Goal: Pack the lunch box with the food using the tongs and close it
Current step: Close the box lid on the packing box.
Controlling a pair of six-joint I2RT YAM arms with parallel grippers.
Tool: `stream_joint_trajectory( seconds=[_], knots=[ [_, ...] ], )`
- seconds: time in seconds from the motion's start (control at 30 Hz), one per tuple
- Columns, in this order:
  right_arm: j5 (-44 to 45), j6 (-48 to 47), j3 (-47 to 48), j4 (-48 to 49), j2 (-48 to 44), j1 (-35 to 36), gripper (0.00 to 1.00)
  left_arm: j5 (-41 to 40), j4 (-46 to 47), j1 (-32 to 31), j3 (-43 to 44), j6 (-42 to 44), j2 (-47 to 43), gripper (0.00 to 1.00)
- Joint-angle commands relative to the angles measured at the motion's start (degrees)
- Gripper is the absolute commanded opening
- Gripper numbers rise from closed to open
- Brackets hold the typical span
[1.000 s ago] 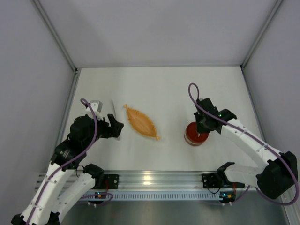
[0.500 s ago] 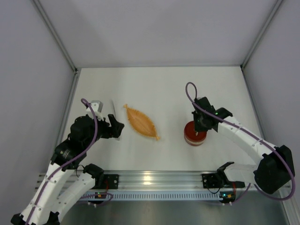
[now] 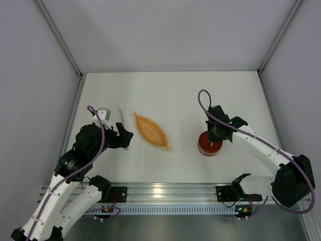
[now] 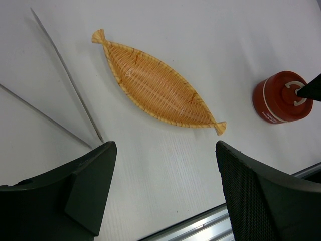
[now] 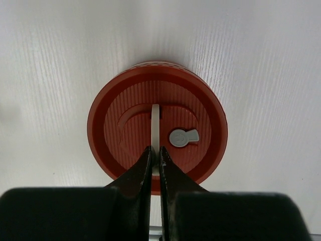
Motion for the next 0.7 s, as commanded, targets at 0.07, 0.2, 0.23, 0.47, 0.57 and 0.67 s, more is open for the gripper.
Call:
stream_joint_trajectory(
  seconds=[0.07, 0.2, 0.23, 0.47, 0.57, 0.67],
  knots=[
    [0.65, 0.29, -1.08, 2.13, -1.09, 0.34, 0.00, -1.03, 2.22, -0.47, -0.37, -0.66, 0.08, 0.85],
    [1.09, 0.29, -1.70, 2.21, -1.79, 0.26, 0.00, -1.12, 2.30, -0.55, -0.37, -0.66, 0.16, 0.85],
    [1.17, 0.29, -1.87, 2.39, -1.44, 0.26, 0.00, -1.12, 2.30, -0.55, -0.37, -0.66, 0.25, 0.85],
    [2.40, 0.91, -4.42, 3.79, 0.32, 0.26, 0.00, -1.65, 2.04, -1.17, -0.28, -0.83, 0.43, 0.85],
    [1.45, 1.52, -5.56, 5.37, 0.93, 0.08, 0.04, -1.73, 2.04, -1.34, -0.28, -0.83, 0.51, 0.85],
    [0.13, 1.96, -6.61, 7.31, 1.98, -0.27, 0.06, -1.73, 2.04, -1.34, -0.20, -0.83, 0.69, 0.85]
  ],
)
